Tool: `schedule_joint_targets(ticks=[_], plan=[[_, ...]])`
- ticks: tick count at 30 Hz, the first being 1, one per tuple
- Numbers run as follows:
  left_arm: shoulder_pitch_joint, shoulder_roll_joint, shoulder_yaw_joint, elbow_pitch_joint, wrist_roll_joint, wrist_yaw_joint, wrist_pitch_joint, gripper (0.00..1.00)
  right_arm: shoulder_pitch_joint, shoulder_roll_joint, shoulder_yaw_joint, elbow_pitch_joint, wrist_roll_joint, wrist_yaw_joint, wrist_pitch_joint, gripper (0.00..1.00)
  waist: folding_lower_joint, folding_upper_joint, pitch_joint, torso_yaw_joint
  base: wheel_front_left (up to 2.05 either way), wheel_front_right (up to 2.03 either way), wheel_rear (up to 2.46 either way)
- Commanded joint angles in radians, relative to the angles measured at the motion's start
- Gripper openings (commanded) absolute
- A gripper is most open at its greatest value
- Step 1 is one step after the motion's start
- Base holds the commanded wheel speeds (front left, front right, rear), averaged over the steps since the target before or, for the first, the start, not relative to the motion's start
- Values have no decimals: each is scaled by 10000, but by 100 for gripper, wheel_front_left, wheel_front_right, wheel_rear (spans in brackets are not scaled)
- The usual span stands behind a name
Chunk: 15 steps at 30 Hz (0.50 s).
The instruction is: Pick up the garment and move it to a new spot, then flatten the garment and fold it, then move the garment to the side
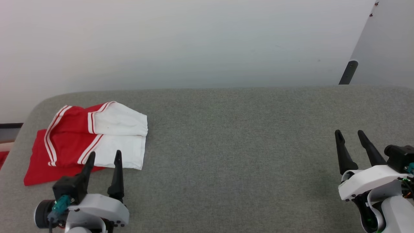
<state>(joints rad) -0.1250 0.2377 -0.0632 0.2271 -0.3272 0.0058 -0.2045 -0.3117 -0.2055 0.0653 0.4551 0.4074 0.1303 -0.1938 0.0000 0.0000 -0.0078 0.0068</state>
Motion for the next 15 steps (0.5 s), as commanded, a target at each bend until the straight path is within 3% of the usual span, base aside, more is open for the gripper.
schedule_joint_targets(ticks=[1, 15], plan=[[-140, 51, 0, -30, 231, 22, -98, 100, -145, -63, -51, 2, -207, 5, -89, 100, 0, 0, -2, 4, 0, 0, 0], [-116, 103, 30, 59, 1128, -69, -369, 100, -205, -93, -90, 128, -1067, 6, -374, 100, 0, 0, 12, 17, 0, 0, 0]])
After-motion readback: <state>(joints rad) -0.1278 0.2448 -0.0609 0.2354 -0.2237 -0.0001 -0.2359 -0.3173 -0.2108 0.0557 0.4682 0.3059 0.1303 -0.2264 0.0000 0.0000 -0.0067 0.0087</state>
